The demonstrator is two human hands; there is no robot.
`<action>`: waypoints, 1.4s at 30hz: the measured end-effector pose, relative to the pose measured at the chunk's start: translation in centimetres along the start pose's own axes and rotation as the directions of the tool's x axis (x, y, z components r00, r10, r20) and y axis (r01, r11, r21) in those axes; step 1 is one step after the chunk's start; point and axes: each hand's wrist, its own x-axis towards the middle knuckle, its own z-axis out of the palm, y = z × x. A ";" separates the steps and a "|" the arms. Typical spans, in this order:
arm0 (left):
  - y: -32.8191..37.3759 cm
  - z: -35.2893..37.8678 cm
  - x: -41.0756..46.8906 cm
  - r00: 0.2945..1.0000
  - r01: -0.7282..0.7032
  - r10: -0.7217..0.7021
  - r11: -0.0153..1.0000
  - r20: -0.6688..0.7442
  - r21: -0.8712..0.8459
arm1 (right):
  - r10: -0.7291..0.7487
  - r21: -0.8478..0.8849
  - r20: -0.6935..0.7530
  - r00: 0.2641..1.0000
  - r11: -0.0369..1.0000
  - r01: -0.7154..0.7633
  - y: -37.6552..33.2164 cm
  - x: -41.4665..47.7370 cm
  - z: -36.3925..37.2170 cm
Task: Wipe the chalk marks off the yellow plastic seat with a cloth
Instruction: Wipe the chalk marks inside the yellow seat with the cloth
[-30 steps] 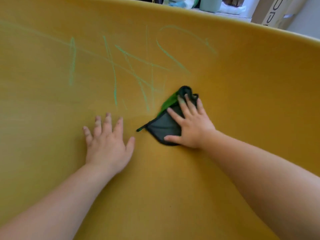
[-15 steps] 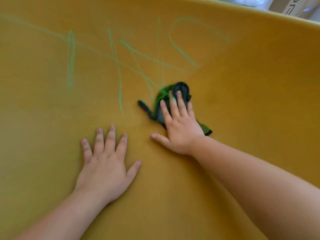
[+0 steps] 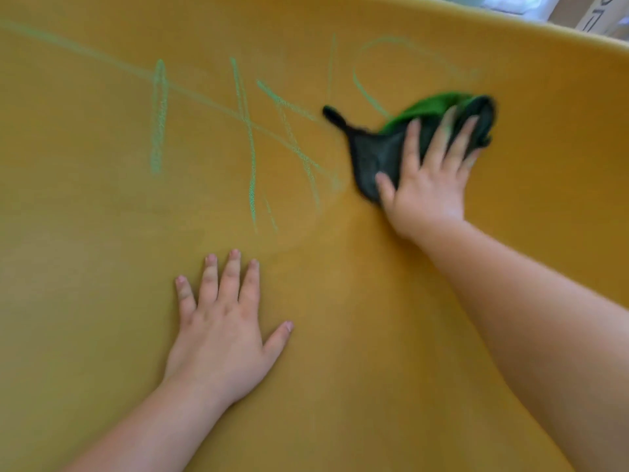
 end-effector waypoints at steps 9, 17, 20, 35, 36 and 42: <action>0.0 -0.1 0.0 1.000 0.021 -0.021 1.000 -0.009 0.002 | -0.638 0.046 0.354 0.684 0.742 0.669 1.2 -6.9 0.2; 0.3 -0.2 0.2 1.000 0.018 -0.018 1.000 -0.015 0.005 | -0.131 -0.115 0.033 0.991 0.984 0.134 4.7 4.7 -4.6; 0.3 -0.1 0.3 1.000 0.025 -0.025 1.000 -0.012 0.007 | -0.231 0.025 0.083 0.969 0.973 0.230 -2.8 0.3 -0.5; 0.0 -0.2 0.1 1.000 -0.001 0.000 1.000 -0.028 -0.010 | -0.031 0.038 -0.118 0.993 0.999 0.036 4.8 4.9 -4.6; 0.1 -0.3 0.1 0.999 0.001 -0.002 1.000 -0.036 -0.016 | 0.002 0.072 -0.144 0.990 0.997 0.008 3.8 5.4 -4.6; -0.1 0.5 0.3 1.000 0.003 -0.004 1.000 -0.021 -0.007 | -0.263 0.165 0.018 0.965 0.952 0.256 -5.8 -0.2 0.0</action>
